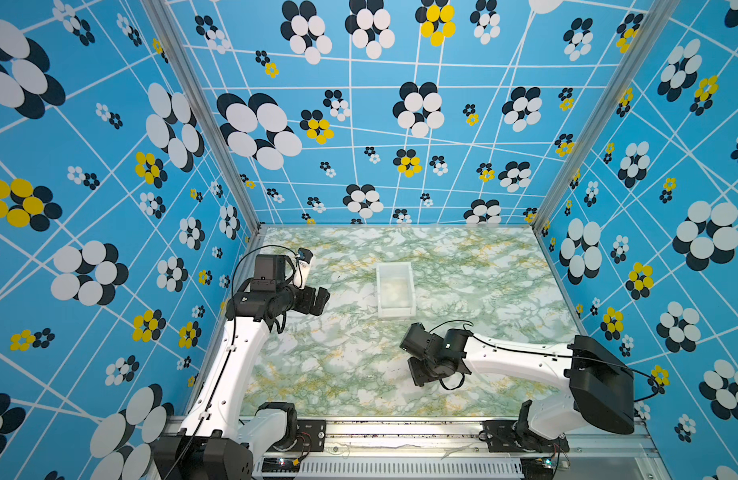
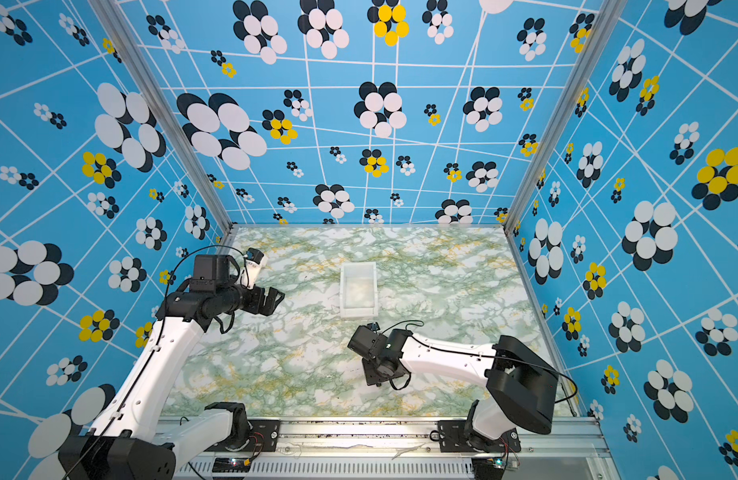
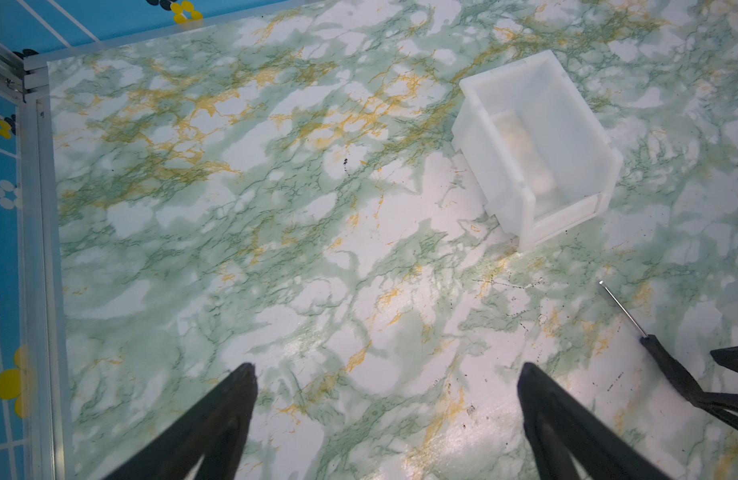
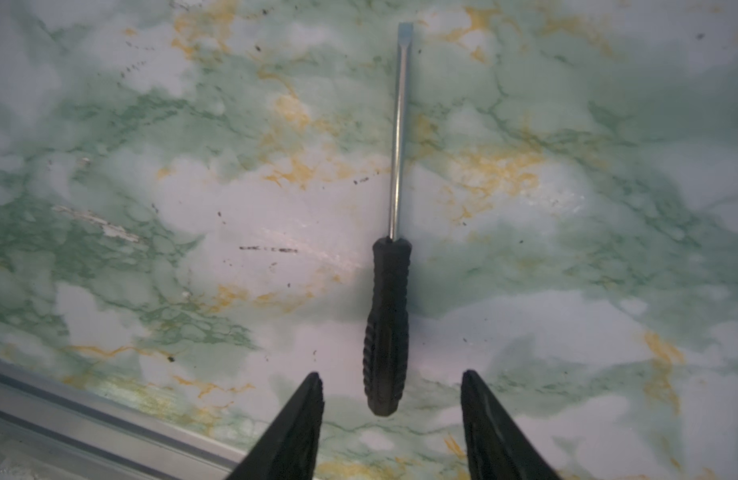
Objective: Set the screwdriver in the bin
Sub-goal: 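Lower the right gripper onto the screwdriver's black handle while the left arm lifts, then close the right gripper on the black screwdriver handle and lift it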
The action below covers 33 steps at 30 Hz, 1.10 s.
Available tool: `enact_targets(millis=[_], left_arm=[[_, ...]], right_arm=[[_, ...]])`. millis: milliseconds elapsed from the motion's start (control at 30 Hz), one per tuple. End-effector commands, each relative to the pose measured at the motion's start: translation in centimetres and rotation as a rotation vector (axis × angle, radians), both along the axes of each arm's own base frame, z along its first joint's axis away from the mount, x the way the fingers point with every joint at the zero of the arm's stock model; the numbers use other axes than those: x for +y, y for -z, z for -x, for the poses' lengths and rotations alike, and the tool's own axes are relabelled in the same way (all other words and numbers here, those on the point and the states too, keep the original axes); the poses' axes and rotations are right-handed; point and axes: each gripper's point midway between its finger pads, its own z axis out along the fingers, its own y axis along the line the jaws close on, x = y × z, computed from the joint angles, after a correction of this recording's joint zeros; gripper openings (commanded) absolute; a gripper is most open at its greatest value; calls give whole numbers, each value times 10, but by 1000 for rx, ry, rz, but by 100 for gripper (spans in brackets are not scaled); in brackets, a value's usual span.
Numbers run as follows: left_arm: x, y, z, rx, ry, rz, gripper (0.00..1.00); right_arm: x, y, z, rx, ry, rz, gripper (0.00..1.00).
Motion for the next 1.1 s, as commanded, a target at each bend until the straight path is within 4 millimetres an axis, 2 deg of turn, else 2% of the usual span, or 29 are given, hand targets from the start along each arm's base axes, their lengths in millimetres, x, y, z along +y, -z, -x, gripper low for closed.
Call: enact_targets(millis=[0,133,433,600,1067], left_arm=[[-4,-6,-3,9,-12,29,99],[-6,-7,-3,14,-8,45,99],[-9,-6,-3,22,-5,60,99],[-10,-4,-4,28,-3,64,99],[-13,4,-6,52,-3,76,99]], right_arm=[[3,-3,-9,-34,24,27,54],[-2,5,-9,-22,21,84,46],[2,18,-6,13,18,104,44],[0,22,-3,30,16,118,37],[1,31,6,59,8,139,38]])
